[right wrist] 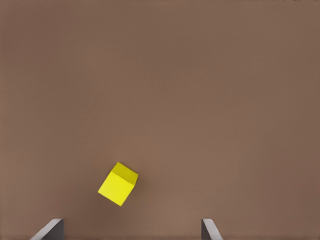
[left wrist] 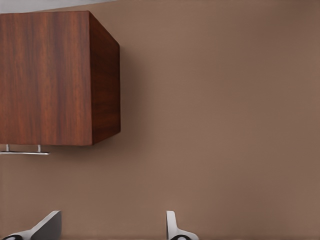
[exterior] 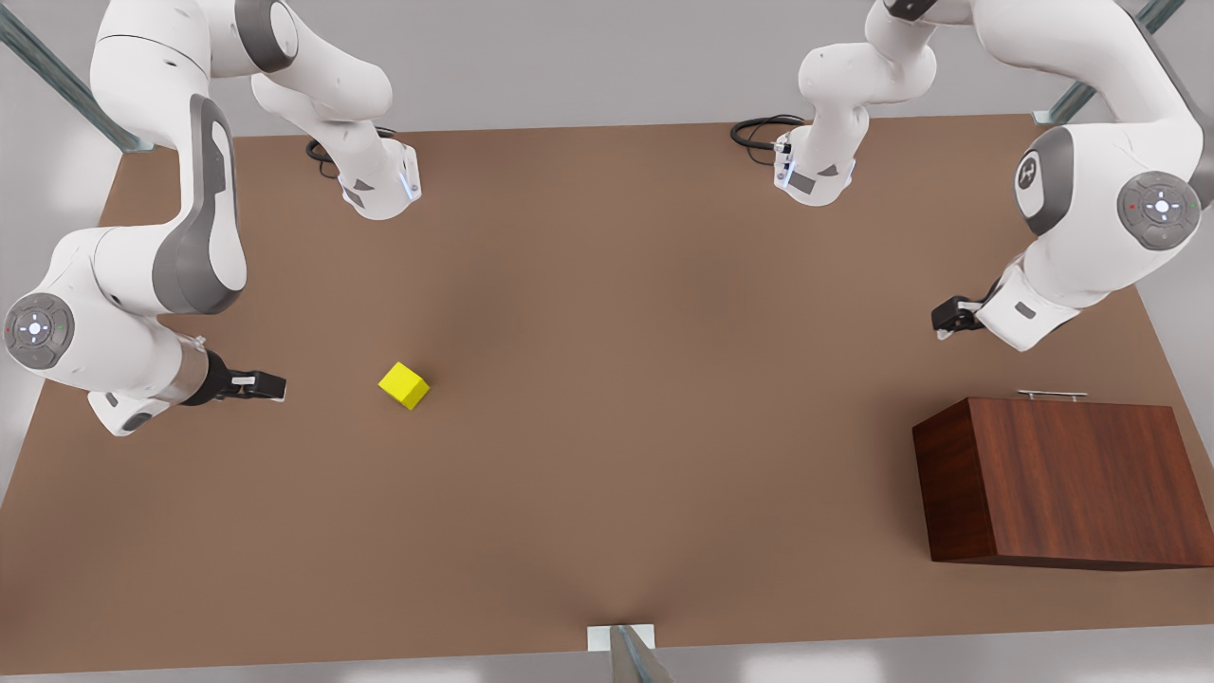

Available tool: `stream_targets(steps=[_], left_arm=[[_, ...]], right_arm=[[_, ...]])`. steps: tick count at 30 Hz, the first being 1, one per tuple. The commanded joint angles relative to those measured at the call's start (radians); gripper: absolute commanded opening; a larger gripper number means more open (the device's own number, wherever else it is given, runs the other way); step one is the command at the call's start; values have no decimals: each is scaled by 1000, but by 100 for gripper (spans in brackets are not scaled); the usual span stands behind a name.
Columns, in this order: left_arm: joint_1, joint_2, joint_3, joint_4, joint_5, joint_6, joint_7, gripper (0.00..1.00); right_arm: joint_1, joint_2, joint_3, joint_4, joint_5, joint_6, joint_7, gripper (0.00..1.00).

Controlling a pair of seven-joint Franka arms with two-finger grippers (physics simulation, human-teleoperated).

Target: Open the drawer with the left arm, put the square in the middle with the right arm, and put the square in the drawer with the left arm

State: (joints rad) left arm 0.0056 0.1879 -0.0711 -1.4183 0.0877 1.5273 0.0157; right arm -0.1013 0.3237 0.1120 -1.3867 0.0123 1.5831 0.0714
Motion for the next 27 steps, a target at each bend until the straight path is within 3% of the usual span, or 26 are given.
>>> stream_targets(steps=[1, 2, 4, 7, 9, 15, 19, 24, 27], left_arm=[[1, 1, 1, -2, 4, -6, -8, 100], [1, 2, 13, -10, 3, -9, -20, 100], [4, -10, 171, -145, -2, -13, -366, 100], [5, -62, 349, -422, -88, 385, -700, 100], [7, -94, 372, -573, -88, 608, -757, 100], [57, -94, 407, -722, -89, 890, -824, 100], [76, -70, 422, -743, -131, 998, -833, 100], [100, -45, 422, -788, -149, 1151, -832, 100], [113, -13, 421, -788, -163, 1198, -832, 100]], right_arm=[[-2, 0, 0, 0, 0, 0, -1, 100], [-2, 0, 0, -2, 0, 0, -1, 100], [0, -2, 0, -2, 0, 0, 1, 100], [-2, 0, 0, 0, 0, 0, -1, 100], [3, 0, 0, 0, -2, 3, 16, 100], [44, 29, 9, -24, 0, 44, 202, 100], [186, 35, 11, -242, -2, 264, 622, 100], [270, -43, 45, -503, 91, 423, 880, 100], [270, -68, 46, -606, 91, 509, 880, 100]])
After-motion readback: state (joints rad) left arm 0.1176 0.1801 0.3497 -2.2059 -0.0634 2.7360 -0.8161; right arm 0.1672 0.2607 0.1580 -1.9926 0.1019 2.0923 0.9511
